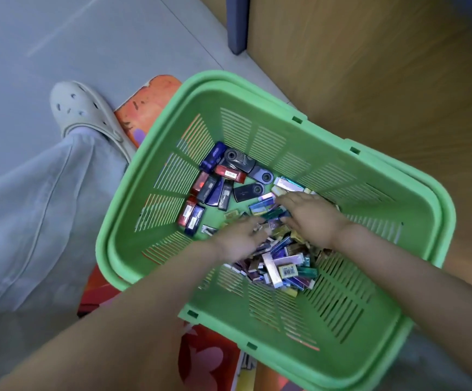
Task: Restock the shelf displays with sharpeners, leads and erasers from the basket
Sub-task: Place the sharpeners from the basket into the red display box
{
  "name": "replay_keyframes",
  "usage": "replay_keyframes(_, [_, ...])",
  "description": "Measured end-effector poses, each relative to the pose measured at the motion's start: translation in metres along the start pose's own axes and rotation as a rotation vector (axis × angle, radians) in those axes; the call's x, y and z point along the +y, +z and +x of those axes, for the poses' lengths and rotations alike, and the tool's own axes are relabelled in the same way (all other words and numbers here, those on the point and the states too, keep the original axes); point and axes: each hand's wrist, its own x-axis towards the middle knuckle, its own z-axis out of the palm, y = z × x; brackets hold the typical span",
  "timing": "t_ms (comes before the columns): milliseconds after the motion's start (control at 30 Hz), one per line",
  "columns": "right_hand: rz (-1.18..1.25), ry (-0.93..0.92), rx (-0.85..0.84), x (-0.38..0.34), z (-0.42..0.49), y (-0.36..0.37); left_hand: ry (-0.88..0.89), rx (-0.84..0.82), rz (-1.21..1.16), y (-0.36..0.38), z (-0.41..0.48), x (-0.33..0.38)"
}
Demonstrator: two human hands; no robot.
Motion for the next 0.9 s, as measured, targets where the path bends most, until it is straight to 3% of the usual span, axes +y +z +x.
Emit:
replay_keyframes(167, [0.217,-0.003,-0.037,-0.011,0.022,0.02,-0.185,-0.025,0.073,-0.032,0.002,-0.038])
replay_keyframes(300, [0.065,0.002,-0.05,-0.018,0.033,0.034,-0.251,-0.073,0.215,-0.032,0.012,-0.045])
replay_keyframes(600, [-0.173,0.024,-0.039,-0.016,0.03,0.034,-0.311,-0.182,0.294,0.005,0.019,-0.024])
replay_keyframes(700, [-0.242,0.045,-0.01,-0.014,0.025,0.03,-0.254,-0.07,0.334,0.001,0.014,-0.019])
replay_keyframes(800, [-0.209,0.004,0.027,-0.011,0.022,0.029,-0.149,0.206,0.359,-0.006,0.014,-0.016])
replay_keyframes(900, [-0.163,-0.009,-0.015,-0.014,0.031,0.027,-0.127,0.237,0.273,-0.007,0.019,-0.018])
